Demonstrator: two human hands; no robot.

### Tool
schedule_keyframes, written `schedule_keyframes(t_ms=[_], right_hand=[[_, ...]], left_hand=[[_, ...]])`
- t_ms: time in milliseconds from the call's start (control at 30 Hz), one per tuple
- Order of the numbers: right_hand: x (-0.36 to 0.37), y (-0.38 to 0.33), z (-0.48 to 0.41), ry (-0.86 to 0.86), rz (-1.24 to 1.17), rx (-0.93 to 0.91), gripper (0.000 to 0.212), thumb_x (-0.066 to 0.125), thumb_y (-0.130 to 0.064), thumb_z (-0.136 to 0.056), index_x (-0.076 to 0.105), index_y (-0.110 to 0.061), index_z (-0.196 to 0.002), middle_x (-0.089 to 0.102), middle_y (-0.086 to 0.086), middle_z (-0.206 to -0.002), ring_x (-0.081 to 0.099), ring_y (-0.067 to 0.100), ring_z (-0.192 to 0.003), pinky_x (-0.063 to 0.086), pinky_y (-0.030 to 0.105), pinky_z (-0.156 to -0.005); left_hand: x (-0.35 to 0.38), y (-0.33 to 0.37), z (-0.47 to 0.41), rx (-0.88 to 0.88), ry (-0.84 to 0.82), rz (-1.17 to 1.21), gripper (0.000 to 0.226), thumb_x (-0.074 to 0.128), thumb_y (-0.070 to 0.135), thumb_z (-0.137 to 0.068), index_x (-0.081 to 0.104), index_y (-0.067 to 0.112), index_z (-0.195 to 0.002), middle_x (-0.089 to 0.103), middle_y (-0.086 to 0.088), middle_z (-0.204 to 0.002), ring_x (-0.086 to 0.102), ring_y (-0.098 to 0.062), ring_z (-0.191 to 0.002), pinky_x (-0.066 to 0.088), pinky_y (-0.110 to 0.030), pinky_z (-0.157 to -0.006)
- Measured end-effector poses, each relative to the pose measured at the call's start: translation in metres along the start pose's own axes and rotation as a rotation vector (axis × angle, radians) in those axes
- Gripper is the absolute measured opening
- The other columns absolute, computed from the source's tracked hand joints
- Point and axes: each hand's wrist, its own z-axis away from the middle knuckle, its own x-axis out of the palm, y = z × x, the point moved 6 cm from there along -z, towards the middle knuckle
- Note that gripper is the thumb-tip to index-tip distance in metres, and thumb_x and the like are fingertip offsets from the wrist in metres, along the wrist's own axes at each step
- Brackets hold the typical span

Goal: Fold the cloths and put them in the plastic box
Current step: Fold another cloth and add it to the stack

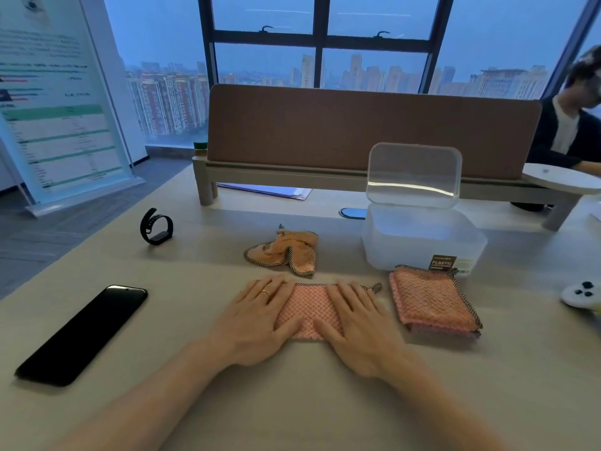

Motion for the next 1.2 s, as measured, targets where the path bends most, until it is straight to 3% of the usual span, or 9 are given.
schedule_keyframes(t_ms=[100, 167, 333, 433, 533, 733, 867, 967, 1200], right_hand=[[0.002, 0.007, 0.001, -0.011, 0.01, 0.028, 0.093, 0.004, -0.083, -0.084, -0.002, -0.032, -0.162, -0.005, -0.002, -0.172, -0.011, 0.022, -0.157, -0.009, 0.046, -0.126], [0.002, 0.006, 0.002, -0.007, 0.012, 0.038, 0.089, 0.011, -0.081, -0.089, -0.002, -0.033, -0.162, -0.006, -0.001, -0.172, -0.011, 0.024, -0.157, -0.008, 0.048, -0.126], [-0.001, 0.005, 0.003, 0.001, 0.013, 0.029, 0.09, 0.008, -0.081, -0.086, -0.001, -0.032, -0.162, -0.004, 0.001, -0.172, -0.01, 0.025, -0.157, -0.011, 0.045, -0.124], [-0.003, 0.003, 0.006, 0.005, -0.002, 0.029, 0.101, -0.003, -0.084, -0.076, -0.003, -0.031, -0.162, -0.006, 0.001, -0.172, -0.011, 0.025, -0.157, -0.01, 0.046, -0.125], [-0.004, 0.002, 0.006, 0.005, -0.002, 0.033, 0.104, -0.005, -0.084, -0.073, -0.003, -0.03, -0.162, -0.006, 0.002, -0.172, -0.011, 0.026, -0.157, -0.01, 0.046, -0.125], [-0.015, 0.005, 0.008, 0.037, -0.138, -0.021, 0.081, 0.022, -0.069, -0.098, -0.001, -0.026, -0.163, -0.013, -0.002, -0.171, -0.018, 0.017, -0.156, -0.018, 0.034, -0.119], [-0.047, 0.029, 0.024, 0.227, -0.659, 0.001, 0.055, 0.047, -0.028, -0.104, 0.031, -0.025, -0.157, 0.03, -0.009, -0.162, 0.026, 0.006, -0.149, 0.02, 0.03, -0.125], [-0.063, 0.061, 0.038, 0.424, -1.018, 0.157, 0.035, 0.048, -0.005, -0.102, 0.062, -0.02, -0.13, 0.069, -0.005, -0.124, 0.067, 0.008, -0.109, 0.055, 0.029, -0.095], [-0.059, 0.079, 0.053, 0.482, -1.043, 0.236, 0.028, 0.051, 0.002, -0.099, 0.068, -0.019, -0.104, 0.076, 0.001, -0.09, 0.074, 0.019, -0.075, 0.064, 0.037, -0.069]], left_hand=[[-0.003, -0.023, 0.004, -0.094, -0.022, 0.056, 0.081, 0.015, 0.07, -0.097, 0.0, 0.027, -0.164, 0.0, 0.008, -0.172, -0.001, -0.011, -0.158, -0.002, -0.034, -0.128], [-0.015, -0.039, 0.0, -0.176, 0.082, 0.098, 0.07, 0.035, 0.064, -0.1, 0.028, 0.024, -0.157, 0.033, 0.001, -0.162, 0.028, -0.019, -0.15, 0.022, -0.037, -0.124], [-0.043, -0.047, -0.024, -0.247, -0.073, 0.396, 0.029, 0.075, 0.038, -0.087, 0.073, 0.011, -0.098, 0.072, 0.002, -0.097, 0.064, -0.014, -0.092, 0.05, -0.029, -0.078], [-0.05, -0.043, -0.024, -0.31, -0.204, 0.722, 0.02, 0.074, 0.026, -0.09, 0.072, 0.013, -0.106, 0.075, -0.002, -0.109, 0.069, -0.019, -0.105, 0.056, -0.035, -0.092], [-0.067, -0.033, -0.022, -0.405, -0.178, 1.04, 0.025, 0.073, 0.026, -0.092, 0.06, 0.013, -0.109, 0.07, -0.01, -0.107, 0.07, -0.021, -0.094, 0.059, -0.028, -0.07], [-0.098, 0.024, -0.047, -0.294, -0.003, 0.966, 0.031, 0.081, 0.016, -0.086, 0.056, 0.008, -0.102, 0.067, -0.009, -0.089, 0.066, -0.016, -0.07, 0.054, -0.022, -0.047], [-0.088, 0.07, -0.067, -0.203, 0.016, 0.755, 0.03, 0.084, 0.028, -0.082, 0.057, 0.013, -0.085, 0.062, -0.008, -0.079, 0.061, -0.019, -0.068, 0.053, -0.026, -0.053], [-0.074, 0.093, -0.078, -0.173, -0.031, 0.673, 0.03, 0.081, 0.031, -0.084, 0.055, 0.016, -0.088, 0.057, -0.01, -0.082, 0.054, -0.022, -0.073, 0.044, -0.033, -0.065], [-0.042, 0.103, -0.087, -0.238, -0.083, 0.701, 0.04, 0.08, 0.024, -0.086, 0.051, 0.013, -0.113, 0.071, -0.011, -0.099, 0.065, -0.013, -0.039, 0.05, -0.021, -0.039]])
